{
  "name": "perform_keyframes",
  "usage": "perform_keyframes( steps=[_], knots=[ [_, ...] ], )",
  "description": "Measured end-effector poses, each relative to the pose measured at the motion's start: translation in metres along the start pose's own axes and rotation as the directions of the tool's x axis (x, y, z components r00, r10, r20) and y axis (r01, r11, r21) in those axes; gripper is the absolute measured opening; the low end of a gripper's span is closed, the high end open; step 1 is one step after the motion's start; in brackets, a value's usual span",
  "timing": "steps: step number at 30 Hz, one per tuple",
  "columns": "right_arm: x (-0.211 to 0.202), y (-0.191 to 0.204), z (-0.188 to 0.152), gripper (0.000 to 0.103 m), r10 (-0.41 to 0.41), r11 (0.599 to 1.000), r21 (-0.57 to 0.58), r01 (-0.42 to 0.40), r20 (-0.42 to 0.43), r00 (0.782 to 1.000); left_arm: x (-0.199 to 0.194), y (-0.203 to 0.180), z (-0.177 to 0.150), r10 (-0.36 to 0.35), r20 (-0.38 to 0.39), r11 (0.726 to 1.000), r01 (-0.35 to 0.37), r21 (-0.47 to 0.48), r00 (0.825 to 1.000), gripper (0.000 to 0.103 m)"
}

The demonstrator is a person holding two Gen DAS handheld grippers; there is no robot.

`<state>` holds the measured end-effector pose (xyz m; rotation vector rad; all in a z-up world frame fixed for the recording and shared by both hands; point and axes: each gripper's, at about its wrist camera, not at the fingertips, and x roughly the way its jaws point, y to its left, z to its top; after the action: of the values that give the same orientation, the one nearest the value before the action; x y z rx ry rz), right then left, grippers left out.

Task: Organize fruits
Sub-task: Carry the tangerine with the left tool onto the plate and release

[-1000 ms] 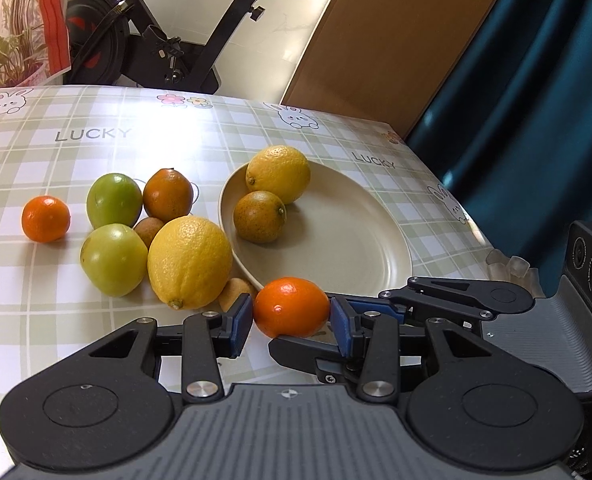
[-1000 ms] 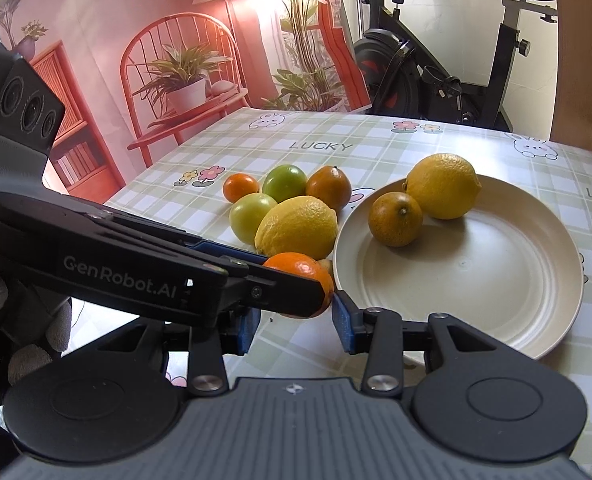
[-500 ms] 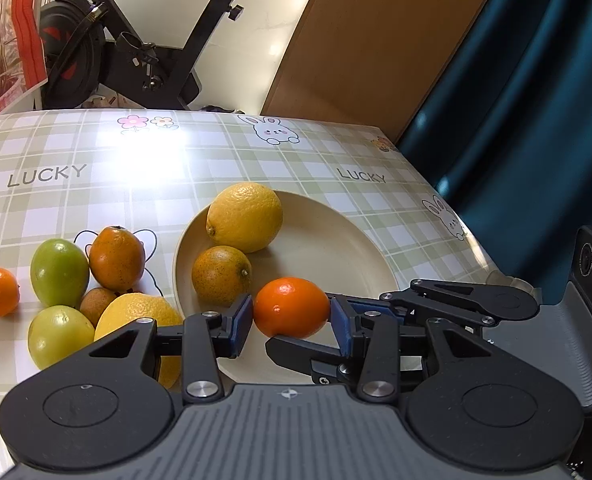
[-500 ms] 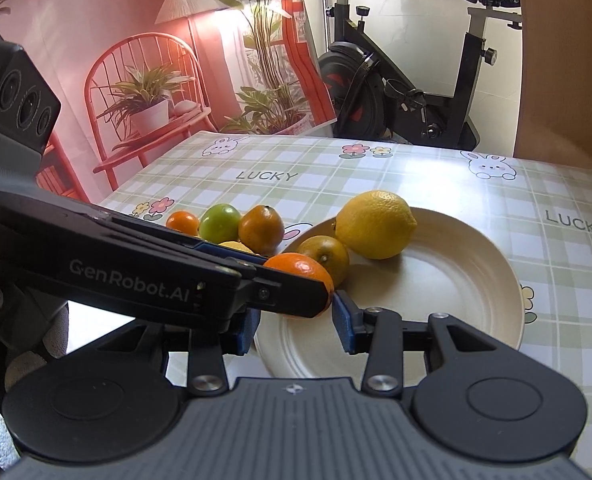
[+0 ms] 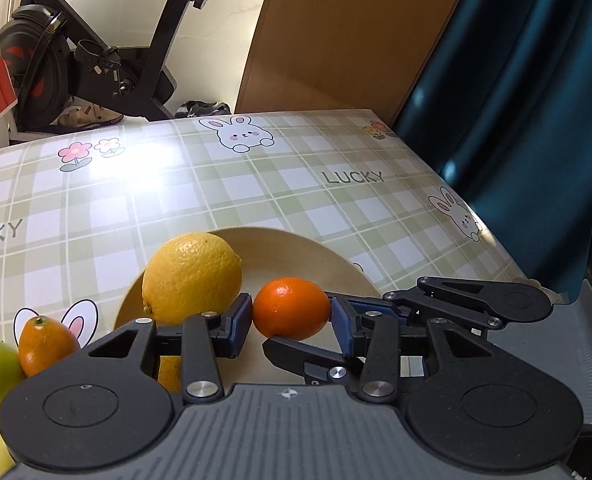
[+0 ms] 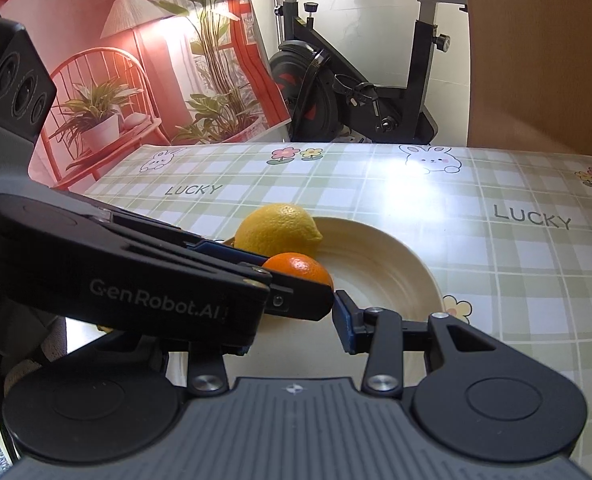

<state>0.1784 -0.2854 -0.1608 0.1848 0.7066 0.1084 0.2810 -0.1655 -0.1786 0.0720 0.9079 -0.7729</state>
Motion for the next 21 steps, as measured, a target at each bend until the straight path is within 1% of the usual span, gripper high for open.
perform_keyframes(
  steps=[4,10,17,21],
  knots=[
    [0.004,-0.010,0.004,0.042,-0.010,1.000,0.009,0.010,0.004,1.000,0.012,-0.005,0.009,0.015,-0.007,1.000,-0.015,0.010,1.000,0.046],
    [0.012,-0.021,0.009,0.042,-0.033,0.999,0.023,0.032,0.006,0.999,0.022,-0.007,0.015,0.031,-0.004,0.999,-0.031,0.010,1.000,0.046],
    [0.016,-0.021,0.010,0.042,-0.065,0.998,0.027,0.065,0.009,0.998,0.030,-0.007,0.017,0.040,-0.001,0.999,-0.040,-0.003,0.999,0.046],
    [0.018,-0.021,0.011,0.042,-0.076,0.997,0.023,0.075,0.012,0.997,0.030,-0.009,0.018,0.054,0.003,0.999,-0.054,0.006,0.999,0.046]
  ],
)
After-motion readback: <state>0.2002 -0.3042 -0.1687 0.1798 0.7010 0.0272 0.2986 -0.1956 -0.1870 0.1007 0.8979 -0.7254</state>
